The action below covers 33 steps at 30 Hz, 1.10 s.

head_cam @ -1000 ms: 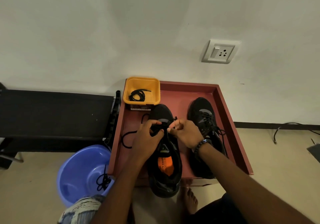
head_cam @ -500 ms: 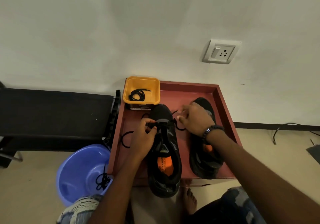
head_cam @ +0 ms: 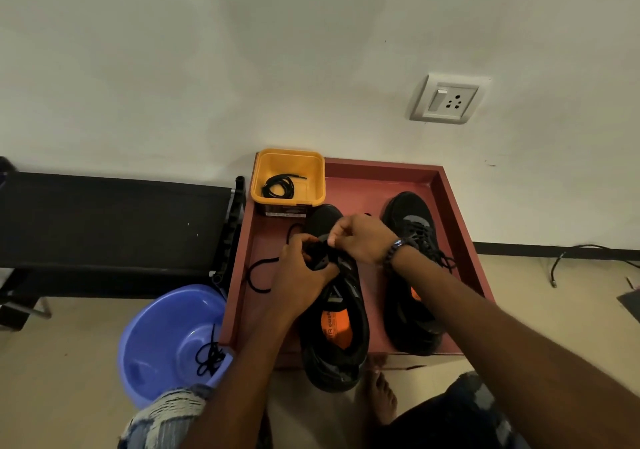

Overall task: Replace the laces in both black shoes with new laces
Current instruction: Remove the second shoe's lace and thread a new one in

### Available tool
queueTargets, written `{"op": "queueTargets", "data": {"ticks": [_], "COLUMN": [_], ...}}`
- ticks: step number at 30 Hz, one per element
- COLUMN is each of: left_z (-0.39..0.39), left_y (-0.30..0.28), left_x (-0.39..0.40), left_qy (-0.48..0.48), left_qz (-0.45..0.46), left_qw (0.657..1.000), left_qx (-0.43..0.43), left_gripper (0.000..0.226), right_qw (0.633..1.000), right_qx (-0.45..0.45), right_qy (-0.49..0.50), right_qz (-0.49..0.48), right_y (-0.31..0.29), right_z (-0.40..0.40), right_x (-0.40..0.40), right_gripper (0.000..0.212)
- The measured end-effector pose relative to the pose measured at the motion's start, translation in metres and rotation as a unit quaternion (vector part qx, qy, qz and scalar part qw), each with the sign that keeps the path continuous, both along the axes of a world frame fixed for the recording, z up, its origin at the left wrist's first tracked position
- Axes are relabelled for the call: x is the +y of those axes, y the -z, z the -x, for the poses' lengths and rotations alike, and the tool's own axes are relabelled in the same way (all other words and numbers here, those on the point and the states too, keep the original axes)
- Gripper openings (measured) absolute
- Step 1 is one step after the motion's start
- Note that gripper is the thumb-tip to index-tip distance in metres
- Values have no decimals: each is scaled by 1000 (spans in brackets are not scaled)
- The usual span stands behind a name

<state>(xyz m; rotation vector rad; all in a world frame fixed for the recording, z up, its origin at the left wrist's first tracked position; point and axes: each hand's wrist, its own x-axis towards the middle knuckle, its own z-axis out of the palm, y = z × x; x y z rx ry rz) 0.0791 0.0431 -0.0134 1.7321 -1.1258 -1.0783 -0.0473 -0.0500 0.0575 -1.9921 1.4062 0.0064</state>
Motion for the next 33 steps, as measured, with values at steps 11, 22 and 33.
{"op": "queueTargets", "data": {"ticks": [11,22,33], "left_z": [5,2,5], "left_y": [-6,-1,-2], "left_x": [3,2,2], "left_qy": [-23,-15,-18], "left_qz": [10,16,18], "left_qw": [999,998,998], "left_qx": [-33,-59,-63], "left_gripper": [65,52,53], "right_qw": [986,951,934], "right_qx": [-86,-245,107], "right_qy": [64,152,114], "right_qz": [-125,-116,322], "right_y": [-24,-36,-56], "right_z": [-2,32,66], "right_x": [1,0,-36], "right_gripper": [32,17,23]}}
